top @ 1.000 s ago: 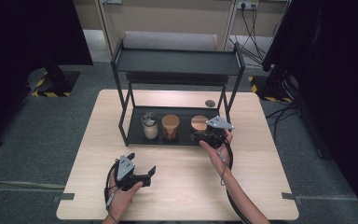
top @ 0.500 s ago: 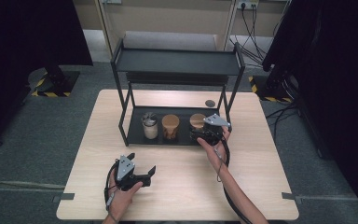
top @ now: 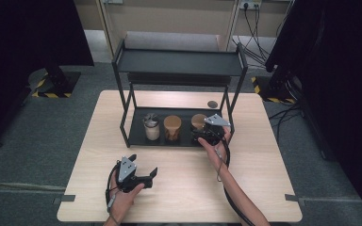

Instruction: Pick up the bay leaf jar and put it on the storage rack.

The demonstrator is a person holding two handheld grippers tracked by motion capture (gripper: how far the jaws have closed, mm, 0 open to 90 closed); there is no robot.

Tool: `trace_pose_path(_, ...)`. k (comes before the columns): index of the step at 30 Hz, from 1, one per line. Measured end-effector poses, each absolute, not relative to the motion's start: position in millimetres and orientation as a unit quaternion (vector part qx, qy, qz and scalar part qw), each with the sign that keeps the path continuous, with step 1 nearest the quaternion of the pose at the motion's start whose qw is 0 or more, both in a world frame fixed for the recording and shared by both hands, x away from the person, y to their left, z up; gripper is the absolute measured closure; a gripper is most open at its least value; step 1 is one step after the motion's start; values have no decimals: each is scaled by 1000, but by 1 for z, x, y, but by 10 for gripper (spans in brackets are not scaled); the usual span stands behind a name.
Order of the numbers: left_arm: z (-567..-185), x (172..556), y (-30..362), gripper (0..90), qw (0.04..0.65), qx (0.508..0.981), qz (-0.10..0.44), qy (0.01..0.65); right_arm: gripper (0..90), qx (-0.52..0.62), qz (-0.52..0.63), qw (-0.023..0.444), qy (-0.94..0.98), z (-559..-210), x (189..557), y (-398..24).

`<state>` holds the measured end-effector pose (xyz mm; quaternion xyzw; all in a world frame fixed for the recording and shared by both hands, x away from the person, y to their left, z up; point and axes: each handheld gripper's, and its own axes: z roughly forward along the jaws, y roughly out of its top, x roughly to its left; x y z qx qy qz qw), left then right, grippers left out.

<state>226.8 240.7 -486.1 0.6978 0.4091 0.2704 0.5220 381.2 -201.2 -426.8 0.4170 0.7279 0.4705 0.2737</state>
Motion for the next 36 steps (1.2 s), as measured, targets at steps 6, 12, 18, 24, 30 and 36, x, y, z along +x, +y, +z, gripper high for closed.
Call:
trace_pose_path(6,-486,227,241,9,523,697,270,409,263,421,467,273,728,-431,384,-200)
trace_pose_path(12,-486,227,241,9,523,697,270,409,263,423,466,274,728,-434,386,-197)
trace_pose_path(18,-486,227,241,9,523,697,269,409,263,424,465,273,728,-435,388,-194)
trace_pose_path(24,-486,227,241,9,523,697,270,409,263,427,463,274,727,-438,389,-195)
trace_pose_path(30,-486,227,241,9,523,697,270,409,263,426,463,276,727,-440,389,-194)
trace_pose_path(36,-486,227,241,9,523,697,270,409,262,424,463,277,727,-440,389,-195)
